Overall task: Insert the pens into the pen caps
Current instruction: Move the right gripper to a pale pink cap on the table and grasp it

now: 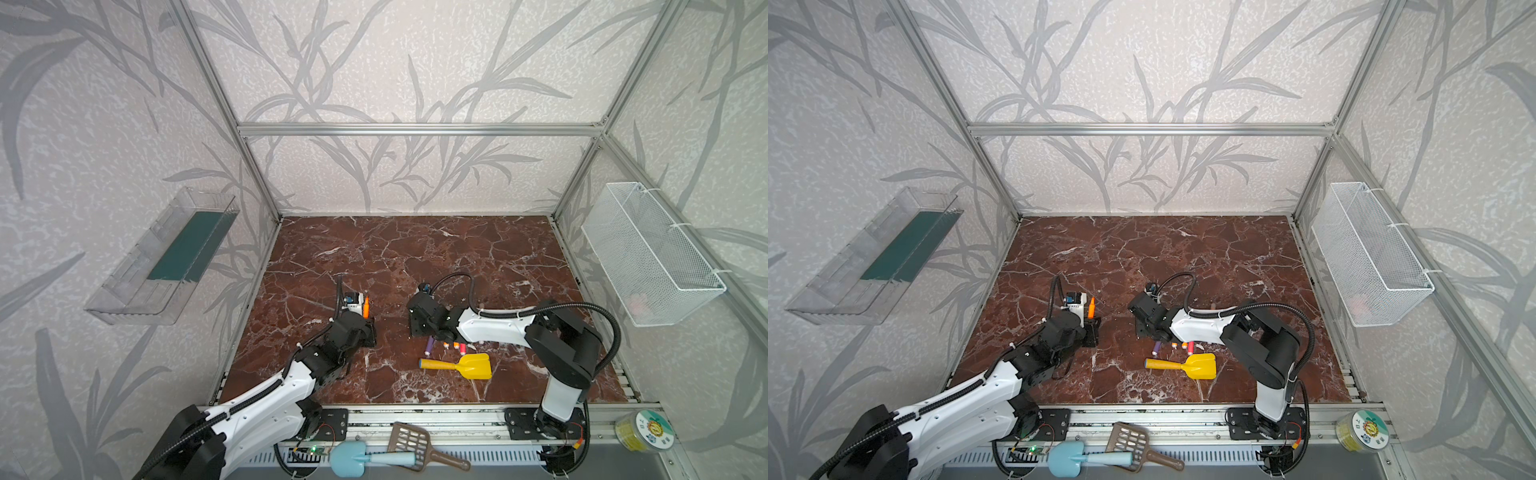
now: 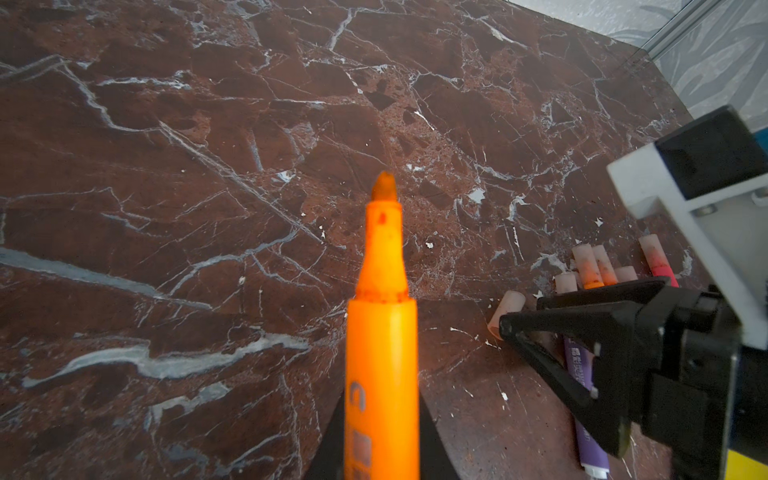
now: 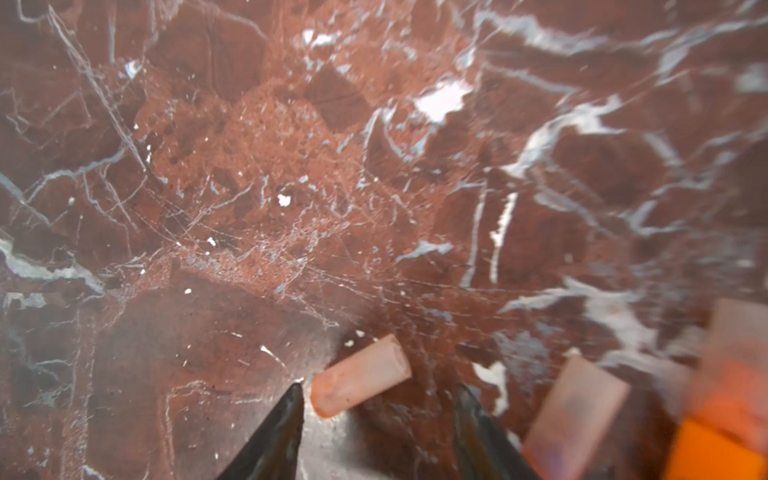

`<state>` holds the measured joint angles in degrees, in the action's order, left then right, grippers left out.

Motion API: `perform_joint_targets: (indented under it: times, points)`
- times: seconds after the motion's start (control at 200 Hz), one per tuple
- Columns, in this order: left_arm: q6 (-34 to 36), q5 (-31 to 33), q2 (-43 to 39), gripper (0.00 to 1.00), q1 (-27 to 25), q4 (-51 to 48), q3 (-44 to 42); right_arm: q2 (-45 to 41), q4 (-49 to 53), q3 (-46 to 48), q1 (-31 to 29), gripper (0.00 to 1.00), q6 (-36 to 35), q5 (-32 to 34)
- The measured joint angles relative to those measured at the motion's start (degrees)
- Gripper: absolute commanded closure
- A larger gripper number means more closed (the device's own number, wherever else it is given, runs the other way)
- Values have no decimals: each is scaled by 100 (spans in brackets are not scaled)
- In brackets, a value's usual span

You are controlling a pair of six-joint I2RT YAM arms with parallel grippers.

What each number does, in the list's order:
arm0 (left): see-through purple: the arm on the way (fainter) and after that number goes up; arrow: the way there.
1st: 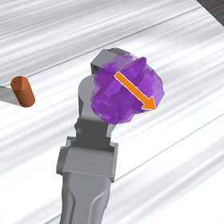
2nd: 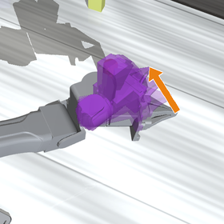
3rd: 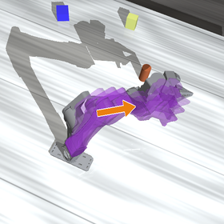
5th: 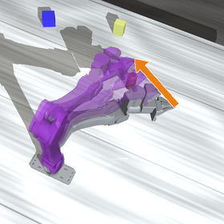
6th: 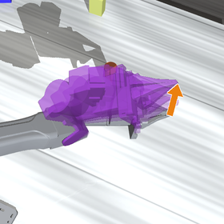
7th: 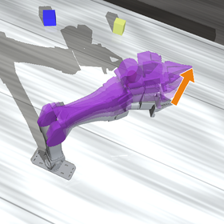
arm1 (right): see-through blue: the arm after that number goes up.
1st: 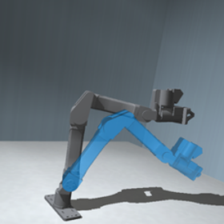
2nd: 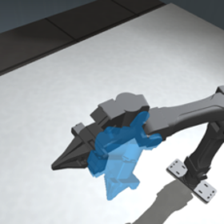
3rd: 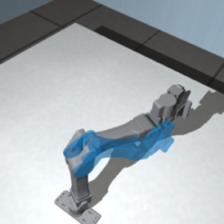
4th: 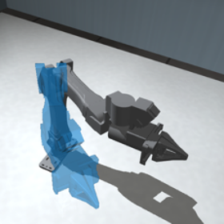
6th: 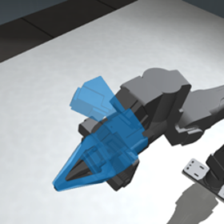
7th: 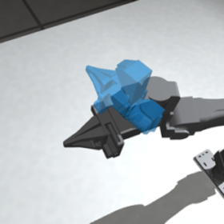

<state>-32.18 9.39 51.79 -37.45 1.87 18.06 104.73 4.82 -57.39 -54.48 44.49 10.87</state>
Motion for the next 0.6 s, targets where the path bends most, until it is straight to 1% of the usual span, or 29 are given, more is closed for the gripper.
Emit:
perform_joint_targets:
  times: [0.375,0.6]
  points:
    - [2,-4,-52,100,9,-17,0,560,122,-785,4,45,-35,-330]
    - [2,-4,-83,100,13,-17,0,647,372,-933,-15,53,-103,-107]
